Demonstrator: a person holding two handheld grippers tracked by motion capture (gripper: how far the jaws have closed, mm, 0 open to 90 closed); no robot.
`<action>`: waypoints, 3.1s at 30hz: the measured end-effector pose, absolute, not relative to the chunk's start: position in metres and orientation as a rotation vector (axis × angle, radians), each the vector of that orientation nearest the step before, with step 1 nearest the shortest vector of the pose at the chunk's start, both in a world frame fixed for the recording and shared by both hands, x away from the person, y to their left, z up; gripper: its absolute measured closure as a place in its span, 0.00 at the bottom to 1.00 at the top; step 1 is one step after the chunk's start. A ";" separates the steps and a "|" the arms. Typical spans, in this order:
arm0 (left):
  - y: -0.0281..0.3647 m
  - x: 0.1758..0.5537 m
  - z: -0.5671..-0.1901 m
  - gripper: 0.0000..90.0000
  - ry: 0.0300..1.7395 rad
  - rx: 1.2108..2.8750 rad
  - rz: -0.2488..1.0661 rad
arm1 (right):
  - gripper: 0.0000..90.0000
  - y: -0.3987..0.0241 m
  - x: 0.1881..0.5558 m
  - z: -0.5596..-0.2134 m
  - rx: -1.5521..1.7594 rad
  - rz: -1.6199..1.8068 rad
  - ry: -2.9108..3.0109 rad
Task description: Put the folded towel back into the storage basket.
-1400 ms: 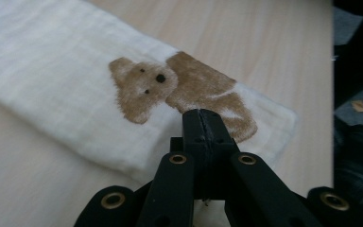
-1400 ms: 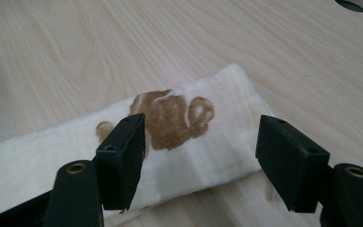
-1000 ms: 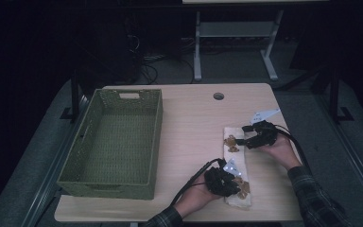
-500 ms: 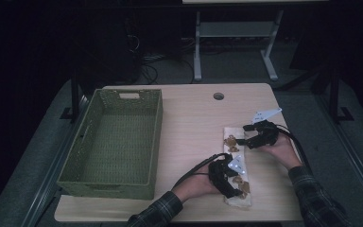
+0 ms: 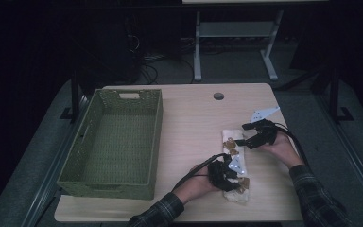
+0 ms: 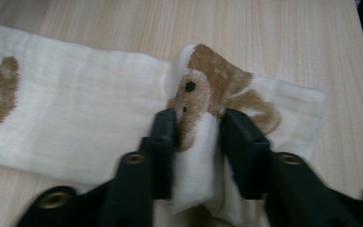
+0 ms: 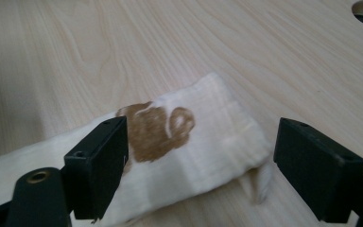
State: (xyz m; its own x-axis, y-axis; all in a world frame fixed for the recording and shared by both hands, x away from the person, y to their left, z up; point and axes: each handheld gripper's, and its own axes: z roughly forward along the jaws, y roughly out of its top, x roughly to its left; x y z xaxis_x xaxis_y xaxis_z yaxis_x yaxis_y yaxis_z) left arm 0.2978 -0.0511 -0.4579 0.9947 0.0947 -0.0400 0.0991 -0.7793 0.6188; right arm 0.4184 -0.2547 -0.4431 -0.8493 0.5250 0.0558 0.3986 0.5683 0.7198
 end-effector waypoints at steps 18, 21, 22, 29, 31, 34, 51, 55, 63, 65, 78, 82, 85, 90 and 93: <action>-0.049 0.303 -0.458 0.89 0.211 2.462 -0.096 | 0.23 -0.226 0.454 -0.463 0.669 1.050 2.768; -0.049 0.303 -0.458 0.89 0.213 2.461 -0.096 | 0.25 -0.222 0.456 -0.466 0.657 1.020 2.780; -0.049 0.303 -0.458 0.89 0.213 2.461 -0.095 | 0.25 -0.222 0.456 -0.466 0.651 1.022 2.782; -0.048 0.303 -0.459 0.89 0.223 2.450 -0.107 | 0.35 -0.225 0.452 -0.469 0.603 1.021 2.807; -0.048 0.303 -0.459 0.89 0.234 2.442 -0.110 | 0.41 -0.227 0.450 -0.468 0.599 1.038 2.812; -0.048 0.303 -0.460 0.89 0.235 2.441 -0.111 | 0.50 -0.230 0.448 -0.467 0.573 1.045 2.820; -0.046 0.304 -0.459 0.91 0.211 2.422 -0.121 | 0.86 -0.232 0.443 -0.464 0.584 1.088 2.886; -0.043 0.305 -0.453 0.91 0.212 2.390 -0.156 | 0.86 -0.234 0.442 -0.461 0.593 1.090 2.888; -0.034 0.304 -0.436 0.91 0.213 2.351 -0.145 | 0.87 -0.233 0.438 -0.452 0.575 1.106 2.877; -0.032 0.305 -0.430 0.91 0.228 2.337 -0.141 | 0.87 -0.233 0.437 -0.449 0.579 1.125 2.872; -0.017 0.309 -0.389 0.91 0.264 2.315 -0.104 | 0.87 -0.229 0.440 -0.418 0.529 1.182 2.853; -0.009 0.310 -0.371 0.91 0.280 2.297 -0.088 | 0.87 -0.224 0.443 -0.407 0.503 1.216 2.841; -0.002 0.312 -0.360 0.91 0.285 2.290 -0.076 | 0.87 -0.219 0.444 -0.398 0.482 1.241 2.833; 0.012 0.315 -0.342 0.91 0.291 2.289 -0.048 | 0.87 -0.208 0.448 -0.384 0.453 1.254 2.824; 0.022 0.316 -0.334 0.91 0.288 2.288 -0.034 | 0.87 -0.200 0.450 -0.377 0.451 1.275 2.820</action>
